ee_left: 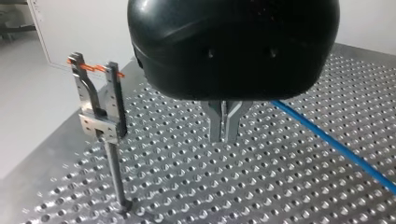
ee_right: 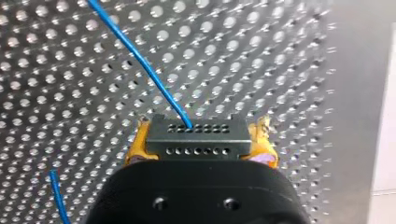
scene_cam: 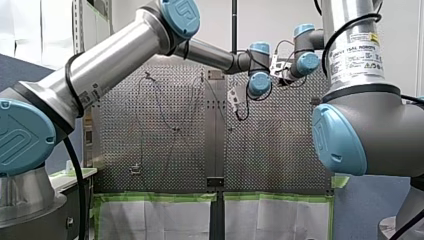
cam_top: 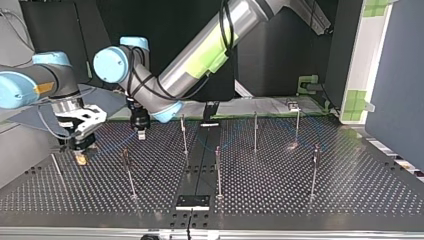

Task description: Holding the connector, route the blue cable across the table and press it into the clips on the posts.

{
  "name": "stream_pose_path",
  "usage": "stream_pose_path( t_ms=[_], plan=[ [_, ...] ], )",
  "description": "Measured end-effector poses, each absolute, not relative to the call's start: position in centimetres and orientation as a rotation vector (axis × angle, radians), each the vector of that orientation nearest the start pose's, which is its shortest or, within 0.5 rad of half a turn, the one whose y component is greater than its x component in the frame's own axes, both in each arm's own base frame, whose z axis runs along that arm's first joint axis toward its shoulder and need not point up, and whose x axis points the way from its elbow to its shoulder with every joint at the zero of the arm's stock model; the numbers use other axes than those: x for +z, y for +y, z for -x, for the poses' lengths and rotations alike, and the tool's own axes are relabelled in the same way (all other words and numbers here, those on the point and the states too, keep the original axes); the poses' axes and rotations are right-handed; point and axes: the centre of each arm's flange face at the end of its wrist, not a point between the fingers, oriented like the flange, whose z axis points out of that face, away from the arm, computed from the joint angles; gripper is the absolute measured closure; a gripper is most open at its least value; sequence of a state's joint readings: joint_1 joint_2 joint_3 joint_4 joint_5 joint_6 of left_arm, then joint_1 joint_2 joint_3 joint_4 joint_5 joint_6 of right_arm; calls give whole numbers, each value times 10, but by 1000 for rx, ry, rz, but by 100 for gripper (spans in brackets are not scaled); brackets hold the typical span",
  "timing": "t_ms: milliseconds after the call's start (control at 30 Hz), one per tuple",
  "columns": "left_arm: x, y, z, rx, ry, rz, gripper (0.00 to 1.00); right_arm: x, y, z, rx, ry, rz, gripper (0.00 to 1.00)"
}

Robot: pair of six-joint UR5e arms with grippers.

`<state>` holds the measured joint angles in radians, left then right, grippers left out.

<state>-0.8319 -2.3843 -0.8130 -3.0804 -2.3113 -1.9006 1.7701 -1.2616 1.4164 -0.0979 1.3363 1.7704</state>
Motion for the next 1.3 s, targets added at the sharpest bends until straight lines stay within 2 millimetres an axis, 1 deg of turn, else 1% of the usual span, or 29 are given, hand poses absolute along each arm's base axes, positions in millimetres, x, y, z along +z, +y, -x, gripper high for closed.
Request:
stream_pose_path(
  t_ms=[167, 533, 800, 1133, 1300],
  plan=[
    [346, -615, -471, -343, 1552, 199, 100, 420, -559, -274, 1639, -1185, -1491, 100],
    [364, -608, -473, -353, 1532, 217, 100, 435, -550, -277, 1654, -1165, -1485, 100],
    [366, -604, -478, -354, 1525, 227, 100, 438, -546, -282, 1660, -1154, -1493, 100],
    [370, -591, -502, -363, 1488, 258, 100, 438, -542, -290, 1683, -1126, -1521, 100],
    [372, -586, -506, -356, 1488, 262, 100, 438, -542, -291, 1686, -1122, -1524, 100]
  ],
)
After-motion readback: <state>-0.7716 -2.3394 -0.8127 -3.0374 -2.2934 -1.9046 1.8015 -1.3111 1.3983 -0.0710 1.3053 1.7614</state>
